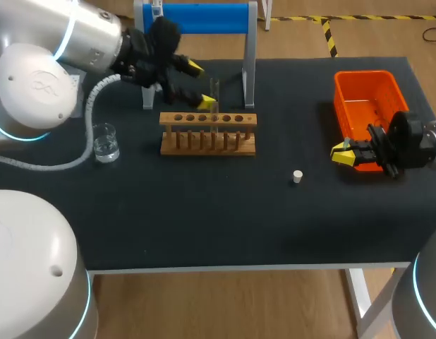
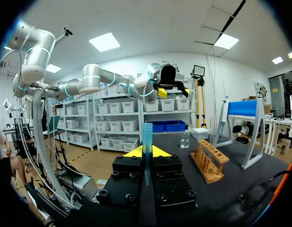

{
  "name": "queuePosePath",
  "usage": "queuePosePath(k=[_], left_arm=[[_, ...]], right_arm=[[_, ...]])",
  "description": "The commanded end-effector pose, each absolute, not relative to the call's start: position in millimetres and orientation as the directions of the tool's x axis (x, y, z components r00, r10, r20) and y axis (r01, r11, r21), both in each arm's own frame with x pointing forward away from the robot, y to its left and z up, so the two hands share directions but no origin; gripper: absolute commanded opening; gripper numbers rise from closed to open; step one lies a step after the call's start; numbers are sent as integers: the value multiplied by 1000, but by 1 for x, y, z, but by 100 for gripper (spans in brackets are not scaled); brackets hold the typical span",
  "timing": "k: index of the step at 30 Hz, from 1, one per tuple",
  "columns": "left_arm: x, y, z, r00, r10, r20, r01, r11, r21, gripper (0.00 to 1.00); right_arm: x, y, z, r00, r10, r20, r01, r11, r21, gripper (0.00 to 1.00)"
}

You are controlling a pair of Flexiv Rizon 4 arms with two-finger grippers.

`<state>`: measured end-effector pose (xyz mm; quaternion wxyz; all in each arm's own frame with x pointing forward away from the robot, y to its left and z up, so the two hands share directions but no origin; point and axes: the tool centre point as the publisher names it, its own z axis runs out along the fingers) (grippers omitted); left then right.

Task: Invert the test tube, pick up the pipette, mount the tip to pipette, aspirate from beaker and dispense into the tube, eject the tip, return the pipette, and cap with the stopper.

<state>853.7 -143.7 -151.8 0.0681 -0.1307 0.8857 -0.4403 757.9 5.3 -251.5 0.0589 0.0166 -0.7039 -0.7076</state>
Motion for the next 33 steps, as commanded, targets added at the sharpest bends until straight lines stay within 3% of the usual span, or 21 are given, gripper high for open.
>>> queuePosePath(k=[1,12,33], left_arm=[[866,-117,-160,-936,-352,-6,-213,581,-785,100],[907,-79,-173,-844,-534,-54,-303,557,-774,100],[984,-52,-183,-406,-897,-176,-475,372,-798,100]], right_arm=[[757,4,-252,-992,-108,59,59,-2,998,0],[757,4,-252,-992,-108,59,59,-2,998,0],[757,4,-252,-992,-108,59,59,-2,998,0]])
